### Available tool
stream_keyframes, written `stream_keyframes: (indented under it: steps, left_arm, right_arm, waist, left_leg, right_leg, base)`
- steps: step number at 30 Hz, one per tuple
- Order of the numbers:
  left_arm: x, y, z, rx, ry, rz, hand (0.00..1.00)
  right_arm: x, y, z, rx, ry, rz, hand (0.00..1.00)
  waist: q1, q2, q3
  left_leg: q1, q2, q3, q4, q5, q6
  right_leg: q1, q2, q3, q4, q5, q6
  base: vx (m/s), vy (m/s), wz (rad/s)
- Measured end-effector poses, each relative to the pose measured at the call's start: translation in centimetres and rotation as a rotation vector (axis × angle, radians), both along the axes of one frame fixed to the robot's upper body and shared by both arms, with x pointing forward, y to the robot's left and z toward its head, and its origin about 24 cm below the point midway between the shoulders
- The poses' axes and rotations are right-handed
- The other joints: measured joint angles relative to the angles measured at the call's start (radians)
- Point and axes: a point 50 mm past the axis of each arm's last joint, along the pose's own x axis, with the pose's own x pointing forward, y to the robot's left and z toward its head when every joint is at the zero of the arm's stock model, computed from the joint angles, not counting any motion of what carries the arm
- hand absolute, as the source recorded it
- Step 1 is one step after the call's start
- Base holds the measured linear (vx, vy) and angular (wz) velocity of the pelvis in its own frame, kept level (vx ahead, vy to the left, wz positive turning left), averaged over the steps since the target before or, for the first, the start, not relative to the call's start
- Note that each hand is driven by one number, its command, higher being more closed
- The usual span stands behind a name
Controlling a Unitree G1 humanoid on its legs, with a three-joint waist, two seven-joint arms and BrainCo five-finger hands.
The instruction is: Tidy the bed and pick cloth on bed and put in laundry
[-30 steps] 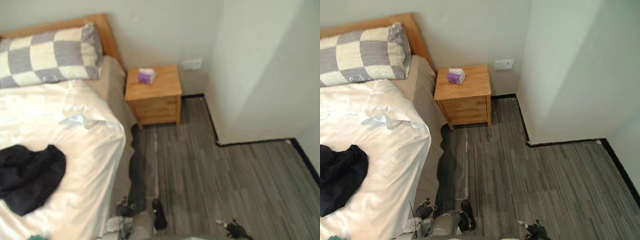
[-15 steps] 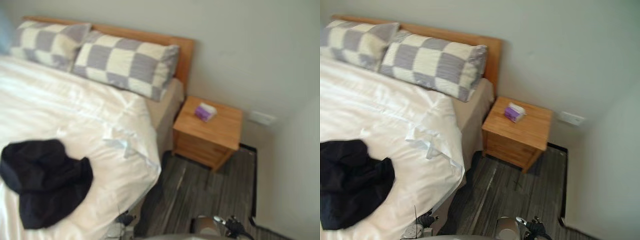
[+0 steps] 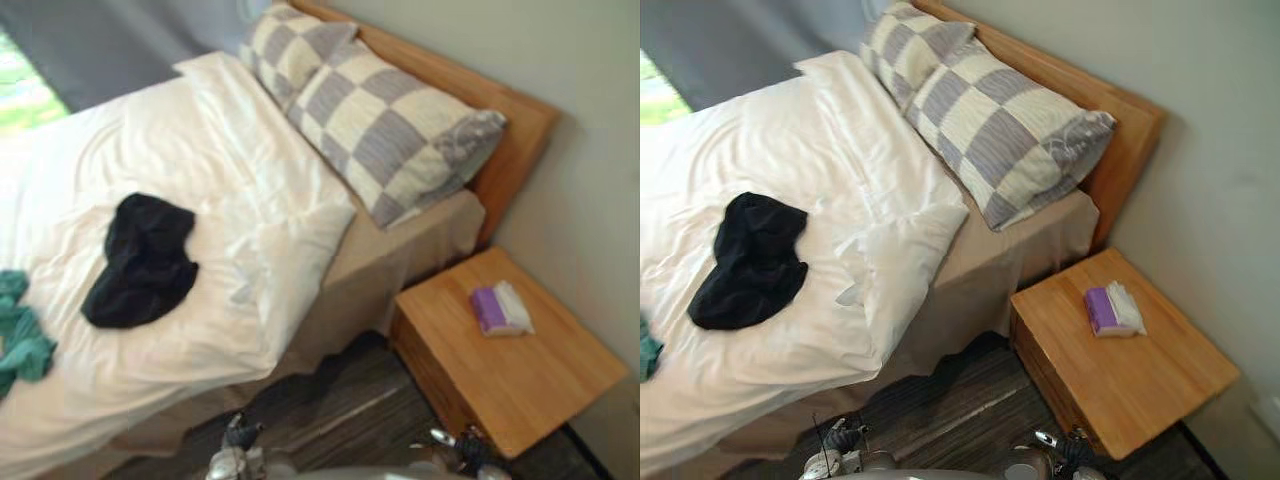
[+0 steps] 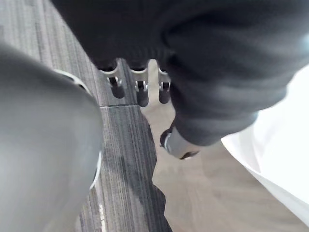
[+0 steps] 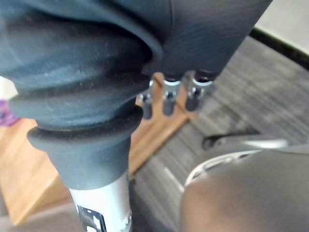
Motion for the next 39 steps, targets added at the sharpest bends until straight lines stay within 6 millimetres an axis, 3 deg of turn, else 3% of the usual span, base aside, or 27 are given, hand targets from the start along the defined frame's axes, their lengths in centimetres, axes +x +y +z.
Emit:
stream_keyframes:
  steps: [1,4,5,6,7,8,10,13,15,16,17,19,21,23,26,27,30,32,36,37,39]
  left_arm:
    - [0.0,0.0,0.0,0.000,-0.001,-0.002,0.00]
    - [0.0,-0.3,0.0,-0.005,0.004,-0.026,0.00]
    - [-0.4,-0.7,-0.2,-0.017,0.012,-0.027,0.00]
    - [-0.4,-0.8,-0.2,-0.021,0.013,-0.027,0.00]
    - [-0.5,-0.8,-0.2,-0.021,0.018,-0.031,0.00]
    - [-0.4,-0.7,-0.2,-0.010,0.020,-0.059,0.00]
    - [-0.3,-0.6,-0.2,-0.006,0.020,-0.089,0.00]
    - [-0.3,-0.9,-0.2,-0.003,0.026,-0.154,0.00]
    - [-0.4,-0.8,-0.2,0.016,0.037,-0.195,0.00]
    - [-0.4,-0.6,-0.2,0.020,0.038,-0.197,0.00]
    - [-0.2,-0.1,-0.1,0.035,0.034,-0.197,0.00]
    - [-0.2,0.0,-0.1,0.031,0.030,-0.173,0.00]
    - [-0.5,0.1,-0.2,0.027,0.034,-0.148,0.00]
    - [-0.8,0.1,-0.2,0.028,0.038,-0.148,0.00]
    - [-0.7,0.3,-0.1,0.033,0.031,-0.152,0.00]
    - [-0.7,0.4,-0.1,0.036,0.031,-0.154,0.00]
    - [-0.7,0.6,0.0,0.043,0.031,-0.165,0.00]
    - [-0.4,0.5,0.1,0.039,0.018,-0.179,0.00]
    - [0.0,0.2,0.2,0.033,0.001,-0.188,0.00]
    - [0.0,0.2,0.2,0.033,-0.001,-0.189,0.00]
    - [0.5,0.0,0.4,0.033,-0.022,-0.199,0.00]
  right_arm:
    - [-0.1,0.1,0.0,0.001,0.001,-0.005,0.00]
    - [-0.9,0.1,-0.2,0.006,0.026,-0.016,0.00]
    - [-1.7,-0.2,-0.3,0.007,0.040,-0.044,0.00]
    - [-1.8,-0.3,-0.3,0.006,0.041,-0.057,0.00]
    - [-1.8,-0.4,-0.3,0.008,0.042,-0.070,0.00]
    - [-2.1,0.1,-0.5,0.028,0.037,-0.102,0.00]
    - [-2.2,0.4,-0.5,0.038,0.037,-0.122,0.00]
    - [-2.2,0.3,-0.4,0.042,0.022,-0.139,0.00]
    - [-2.2,0.2,-0.3,0.044,0.008,-0.164,0.00]
    - [-2.3,0.3,-0.3,0.048,0.009,-0.171,0.00]
    - [-2.2,0.5,-0.4,0.062,0.001,-0.204,0.00]
    - [-1.4,0.2,0.1,0.057,-0.048,-0.244,0.00]
    - [0.9,-0.8,1.9,0.002,-0.172,-0.230,0.00]
    - [5.5,-3.0,6.3,-0.137,-0.406,-0.120,0.00]
    - [9.8,-4.2,11.2,-0.311,-0.597,0.055,0.00]
    - [12.0,-4.2,13.4,-0.383,-0.678,0.144,0.00]
    - [16.2,-2.8,17.2,-0.482,-0.815,0.318,0.00]
    - [19.4,-0.8,20.4,-0.536,-0.925,0.451,0.00]
    - [23.2,3.5,25.2,-0.542,-1.114,0.598,0.00]
    - [23.6,3.9,25.9,-0.545,-1.137,0.611,0.00]
    - [25.4,5.1,29.0,-0.592,-1.218,0.669,0.00]
  waist:
    - [-0.004,0.001,0.002]
    - [-0.023,0.003,0.006]
    - [-0.022,0.007,0.009]
    - [-0.020,0.022,0.006]
    - [-0.021,0.018,0.012]
    - [-0.027,0.003,0.011]
    - [-0.028,-0.008,0.008]
    - [-0.033,-0.003,0.012]
    - [-0.058,-0.007,0.012]
    - [-0.059,-0.010,0.013]
    - [-0.053,-0.029,0.013]
    - [-0.046,-0.026,0.016]
    - [-0.052,-0.017,0.011]
    - [-0.052,-0.009,0.004]
    - [-0.048,-0.016,-0.004]
    - [-0.047,-0.018,-0.010]
    - [-0.040,-0.033,-0.018]
    - [-0.020,-0.033,-0.022]
    - [-0.014,-0.022,-0.020]
    - [-0.011,-0.020,-0.018]
    - [0.007,-0.002,-0.002]
  left_leg:
    - [0.005,-0.059,0.061,0.002,-0.047,-0.005]
    - [0.058,-0.087,0.125,-0.146,-0.055,0.000]
    - [0.134,-0.134,0.111,-0.330,-0.054,0.001]
    - [0.163,-0.147,0.093,-0.413,-0.053,0.004]
    - [0.185,-0.166,0.071,-0.484,-0.025,0.035]
    - [0.202,-0.185,0.035,-0.549,0.022,0.040]
    - [0.201,-0.199,0.007,-0.581,0.048,0.045]
    - [0.200,-0.208,-0.029,-0.605,0.073,0.054]
    - [0.197,-0.217,-0.085,-0.642,0.099,0.056]
    - [0.196,-0.222,-0.096,-0.645,0.101,0.052]
    - [0.188,-0.236,-0.109,-0.647,0.112,0.048]
    - [0.182,-0.235,-0.110,-0.648,0.125,0.041]
    - [0.183,-0.226,-0.107,-0.648,0.133,0.042]
    - [0.180,-0.213,-0.099,-0.648,0.137,0.036]
    - [0.166,-0.207,-0.105,-0.648,0.142,0.037]
    - [0.165,-0.206,-0.106,-0.648,0.143,0.038]
    - [0.159,-0.206,-0.110,-0.648,0.146,0.042]
    - [0.149,-0.207,-0.116,-0.648,0.150,0.043]
    - [0.120,-0.210,-0.151,-0.643,0.161,0.045]
    - [0.116,-0.210,-0.156,-0.643,0.163,0.044]
    - [0.090,-0.208,-0.180,-0.642,0.179,0.044]
  right_leg:
    - [0.027,0.018,-0.074,-0.019,0.004,-0.007]
    - [0.082,0.022,-0.163,-0.043,0.004,-0.007]
    - [0.106,0.035,-0.204,-0.067,0.006,-0.004]
    - [0.112,0.047,-0.222,-0.069,0.006,-0.004]
    - [0.119,0.055,-0.239,-0.069,0.006,-0.004]
    - [0.123,0.053,-0.248,-0.070,0.011,-0.012]
    - [0.119,0.050,-0.241,-0.059,0.011,-0.012]
    - [0.091,0.035,-0.177,0.031,-0.012,-0.022]
    - [0.061,0.047,0.014,0.078,-0.049,-0.045]
    - [0.054,0.050,0.072,0.075,-0.057,-0.040]
    - [0.059,0.044,0.122,0.060,-0.080,-0.005]
    - [0.058,0.050,0.124,0.047,-0.088,0.008]
    - [0.057,0.061,0.136,0.043,-0.089,0.010]
    - [0.059,0.075,0.145,0.019,-0.086,0.022]
    - [0.058,0.084,0.142,-0.002,-0.071,0.027]
    - [0.060,0.086,0.141,-0.008,-0.060,0.022]
    - [0.070,0.089,0.137,-0.023,-0.050,0.014]
    - [0.071,0.090,0.129,-0.036,-0.039,0.006]
    - [0.070,0.091,0.098,-0.051,-0.035,0.000]
    - [0.070,0.091,0.093,-0.052,-0.035,-0.001]
    - [0.057,0.092,0.076,-0.050,-0.032,-0.006]
  base:
    - [0.03,-0.150,0.93]
    - [-0.01,-0.072,1.20]
    - [-0.02,0.015,0.94]
    - [-0.04,0.048,0.86]
    - [-0.06,0.027,0.71]
    - [-0.07,-0.018,0.75]
    - [-0.06,-0.052,0.52]
    - [-0.12,-0.042,0.36]
    - [-0.13,-0.083,0.65]
    - [-0.09,-0.135,0.57]
    - [-0.07,-0.124,0.33]
    - [-0.08,-0.091,0.08]
    - [-0.09,-0.063,-0.13]
    - [-0.06,-0.060,-0.14]
    - [-0.01,-0.027,0.03]
    - [0.03,-0.008,0.03]
    - [0.05,-0.006,0.03]
    - [0.07,-0.002,0.09]
    - [0.04,-0.005,0.26]
    - [0.02,-0.003,0.29]
    - [-0.02,-0.001,0.27]
